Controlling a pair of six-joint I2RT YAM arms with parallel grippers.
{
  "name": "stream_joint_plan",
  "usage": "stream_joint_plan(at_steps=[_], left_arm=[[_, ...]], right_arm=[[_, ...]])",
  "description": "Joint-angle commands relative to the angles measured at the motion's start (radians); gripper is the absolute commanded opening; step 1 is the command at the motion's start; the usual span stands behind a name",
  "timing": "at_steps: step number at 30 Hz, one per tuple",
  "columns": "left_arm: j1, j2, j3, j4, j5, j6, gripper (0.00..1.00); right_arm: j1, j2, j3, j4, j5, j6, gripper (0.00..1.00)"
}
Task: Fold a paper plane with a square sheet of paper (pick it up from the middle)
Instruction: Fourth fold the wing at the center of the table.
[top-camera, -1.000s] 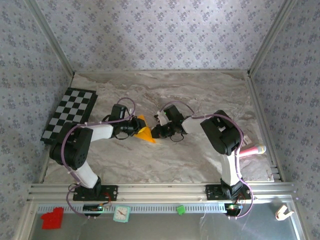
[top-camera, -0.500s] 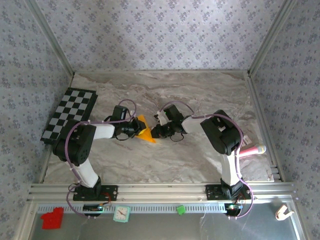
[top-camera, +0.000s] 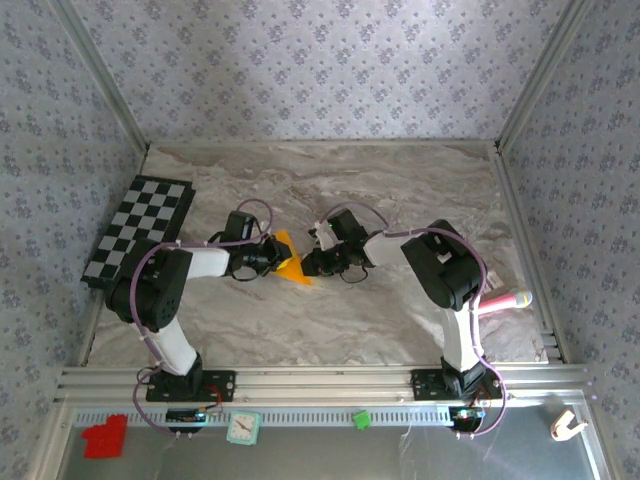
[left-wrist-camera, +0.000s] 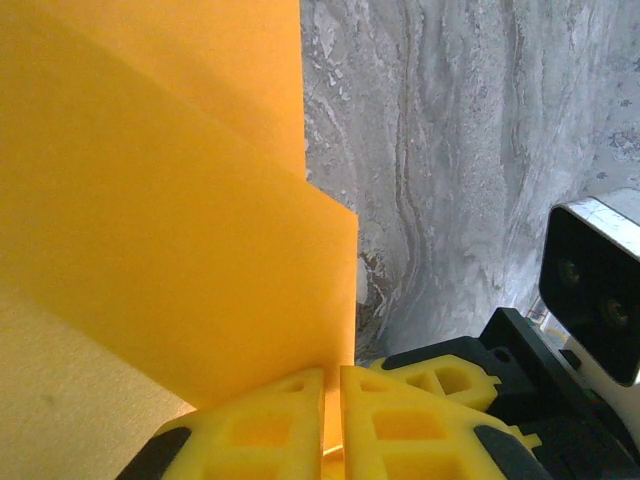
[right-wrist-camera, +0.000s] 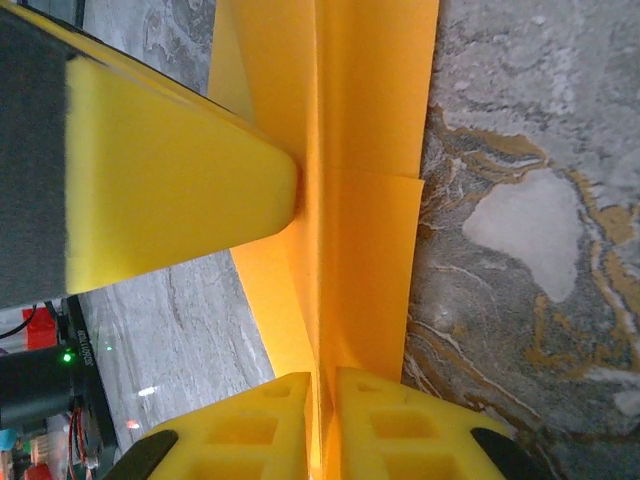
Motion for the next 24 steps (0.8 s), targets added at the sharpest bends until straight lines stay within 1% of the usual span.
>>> stream_joint_plan(at_steps=[1, 6, 11, 24], left_arm=[[0.0, 0.012, 0.013, -0.022, 0.009, 0.014, 0.13], [0.001, 0.006, 0.011, -0.025, 0.011, 0.016, 0.13], [0.0, 0.006, 0.011, -0.022, 0.012, 0.015, 0.13], [0.0, 0.012, 0.008, -0.031, 0.006, 0.015, 0.13]], right_arm=[[0.001, -0.03, -0.01, -0.097, -0.003, 0.016, 0.16], [0.005, -0.07, -0.004, -0.151, 0.005, -0.001, 0.18], [0.009, -0.078, 0.001, -0.194, 0.029, -0.022, 0.18], [0.02, -0.04, 0.005, -0.218, 0.047, -0.046, 0.12]])
